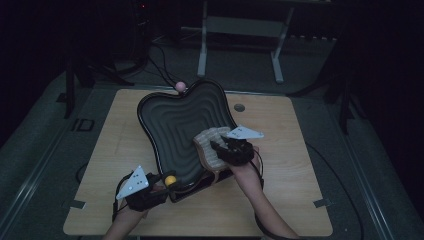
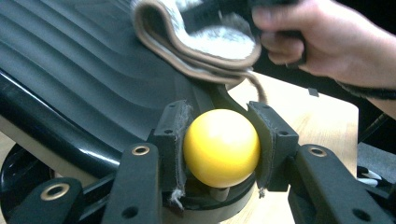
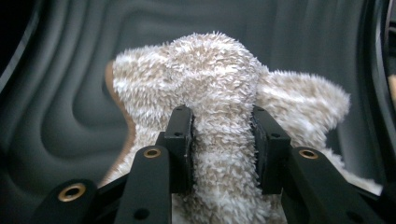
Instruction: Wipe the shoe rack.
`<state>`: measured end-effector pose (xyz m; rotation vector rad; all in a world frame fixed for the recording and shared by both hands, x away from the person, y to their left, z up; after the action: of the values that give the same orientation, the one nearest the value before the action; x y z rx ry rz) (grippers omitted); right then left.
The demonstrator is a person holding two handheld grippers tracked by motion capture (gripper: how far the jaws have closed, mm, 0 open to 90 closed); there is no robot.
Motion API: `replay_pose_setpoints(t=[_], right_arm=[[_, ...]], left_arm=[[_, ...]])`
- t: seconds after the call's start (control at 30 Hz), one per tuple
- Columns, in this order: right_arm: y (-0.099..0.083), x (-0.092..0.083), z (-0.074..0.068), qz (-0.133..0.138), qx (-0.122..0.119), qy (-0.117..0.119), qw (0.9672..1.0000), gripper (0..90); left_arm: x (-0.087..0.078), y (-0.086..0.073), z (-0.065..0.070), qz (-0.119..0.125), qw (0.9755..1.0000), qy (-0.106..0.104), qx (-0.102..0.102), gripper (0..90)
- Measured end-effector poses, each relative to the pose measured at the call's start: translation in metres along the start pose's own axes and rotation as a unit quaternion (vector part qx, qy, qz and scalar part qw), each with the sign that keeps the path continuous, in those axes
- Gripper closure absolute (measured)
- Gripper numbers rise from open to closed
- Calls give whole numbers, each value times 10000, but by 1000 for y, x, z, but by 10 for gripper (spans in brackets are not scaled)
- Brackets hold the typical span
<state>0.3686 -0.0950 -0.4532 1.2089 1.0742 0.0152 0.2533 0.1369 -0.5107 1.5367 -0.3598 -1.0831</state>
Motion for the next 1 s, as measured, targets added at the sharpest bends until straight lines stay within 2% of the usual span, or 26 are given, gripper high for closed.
replay_pose_setpoints(t=[0.13, 0.23, 0.43, 0.47, 0.5, 0.67, 0.8, 0.9, 1.0], right_arm=[[31, -1, 0, 89, -177, -93, 9998, 646], [57, 3, 2, 154, -147, -30, 9998, 646], [105, 15, 3, 214, -256, -281, 9990, 643], [105, 15, 3, 214, -256, -281, 9990, 643], [120, 20, 2, 243, -255, -327, 9988, 643], [133, 31, 2, 188, -233, -447, 9985, 640], [128, 57, 5, -172, -238, -561, 9980, 630], [122, 58, 8, -91, -85, -462, 9989, 631], [116, 56, 8, -110, -92, -530, 9985, 633]], left_arm=[[0, 0, 0, -13, 10000, -5, 0, 591], [0, 0, -1, -20, 10000, -24, 5, 591], [0, 0, -1, -6, 10000, -29, -7, 591], [0, 0, -1, -6, 10000, -29, -7, 591], [0, 0, -1, -9, 10000, -32, -4, 592], [0, 0, -1, -10, 10000, -39, 0, 592], [0, 0, 0, -7, 10000, -19, -5, 591], [0, 0, 0, -8, 10000, -14, -5, 592], [0, 0, 0, -13, 10000, -12, -7, 592]])
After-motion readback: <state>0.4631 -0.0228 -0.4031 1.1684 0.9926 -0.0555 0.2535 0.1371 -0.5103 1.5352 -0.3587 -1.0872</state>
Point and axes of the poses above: each handheld gripper's, and its own axes: x roughly forward along the jaws, y roughly out of its top, z roughly to its right, the point moved 4 cm from there along x, roughly forward along the jaws, and after that the axes turned 12 degrees about -z, right-handed, at the moved point
